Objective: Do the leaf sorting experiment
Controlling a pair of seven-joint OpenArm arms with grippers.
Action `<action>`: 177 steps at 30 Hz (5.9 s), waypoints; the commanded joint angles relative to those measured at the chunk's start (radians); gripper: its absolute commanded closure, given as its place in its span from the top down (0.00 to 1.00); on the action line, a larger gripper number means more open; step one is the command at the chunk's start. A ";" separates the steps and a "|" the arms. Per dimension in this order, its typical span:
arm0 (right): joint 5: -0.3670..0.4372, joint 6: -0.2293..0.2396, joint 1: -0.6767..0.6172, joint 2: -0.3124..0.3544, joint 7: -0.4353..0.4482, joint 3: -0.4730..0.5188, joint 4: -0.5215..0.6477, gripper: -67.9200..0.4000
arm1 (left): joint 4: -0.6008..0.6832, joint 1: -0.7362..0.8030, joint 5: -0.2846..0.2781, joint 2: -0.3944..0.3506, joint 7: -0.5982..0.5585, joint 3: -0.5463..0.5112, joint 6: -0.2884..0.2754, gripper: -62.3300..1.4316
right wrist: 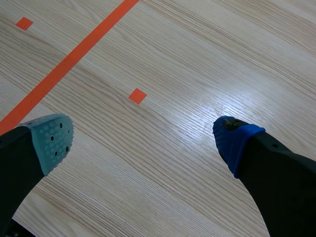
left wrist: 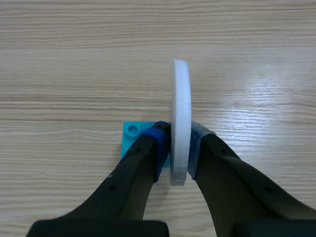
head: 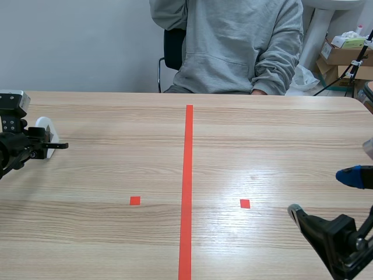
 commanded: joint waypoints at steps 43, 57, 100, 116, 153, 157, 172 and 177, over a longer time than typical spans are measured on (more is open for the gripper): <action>-0.011 0.000 0.003 -0.012 -0.022 0.010 0.016 0.85 | 0.652 0.550 -0.076 -0.207 -0.013 -0.008 -0.127 0.94; -0.011 0.005 0.003 -0.012 -0.020 0.010 0.016 0.85 | 1.572 1.205 -0.099 -0.239 -0.004 -0.044 -0.134 0.94; 0.046 0.148 0.001 -0.012 0.031 0.039 0.016 0.85 | 1.663 1.377 -0.173 -0.239 0.101 -0.140 -0.134 0.94; 0.041 0.147 0.003 -0.012 0.026 0.039 0.016 0.85 | 1.663 1.377 -0.173 -0.239 0.119 -0.140 -0.134 0.94; 0.015 0.139 0.004 -0.012 0.030 0.039 0.016 0.85 | 1.663 1.377 -0.173 -0.239 0.119 -0.140 -0.134 0.94; 0.016 0.139 0.004 -0.014 0.031 0.039 0.016 0.85 | 1.663 1.377 -0.173 -0.239 0.119 -0.139 -0.134 0.94; 0.015 0.148 0.146 -0.052 -0.192 0.039 0.016 0.85 | 1.663 1.377 -0.173 -0.236 0.130 -0.138 -0.134 0.94; 0.016 0.147 0.284 0.040 -0.254 -0.006 0.011 0.85 | 1.663 1.377 -0.173 -0.236 0.132 -0.138 -0.134 0.94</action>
